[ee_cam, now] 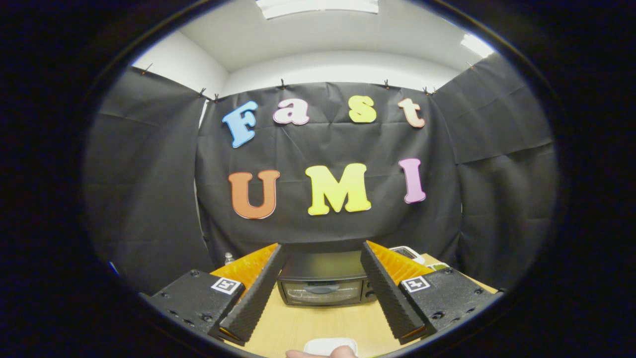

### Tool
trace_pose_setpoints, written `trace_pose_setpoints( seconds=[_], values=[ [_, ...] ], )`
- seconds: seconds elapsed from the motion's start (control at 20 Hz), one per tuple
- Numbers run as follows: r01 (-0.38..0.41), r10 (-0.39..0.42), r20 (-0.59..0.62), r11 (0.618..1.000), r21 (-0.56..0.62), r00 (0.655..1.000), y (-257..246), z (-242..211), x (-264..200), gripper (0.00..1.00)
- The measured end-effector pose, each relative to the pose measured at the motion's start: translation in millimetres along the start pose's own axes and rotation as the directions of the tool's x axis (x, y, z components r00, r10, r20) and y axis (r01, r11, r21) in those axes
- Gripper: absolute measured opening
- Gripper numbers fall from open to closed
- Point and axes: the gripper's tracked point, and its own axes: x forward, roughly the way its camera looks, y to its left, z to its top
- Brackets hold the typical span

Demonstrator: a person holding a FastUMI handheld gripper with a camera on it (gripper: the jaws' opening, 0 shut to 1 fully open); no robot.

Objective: Open the toaster oven, put the food inside, and close the toaster oven door.

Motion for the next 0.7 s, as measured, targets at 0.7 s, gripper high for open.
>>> trace_pose_setpoints(
  seconds=[0.7],
  values=[
    [0.015, -0.015, -0.015, 0.999, 0.044, 1.0, 3.3, -49.3, -82.0, 1.0]
  ],
)
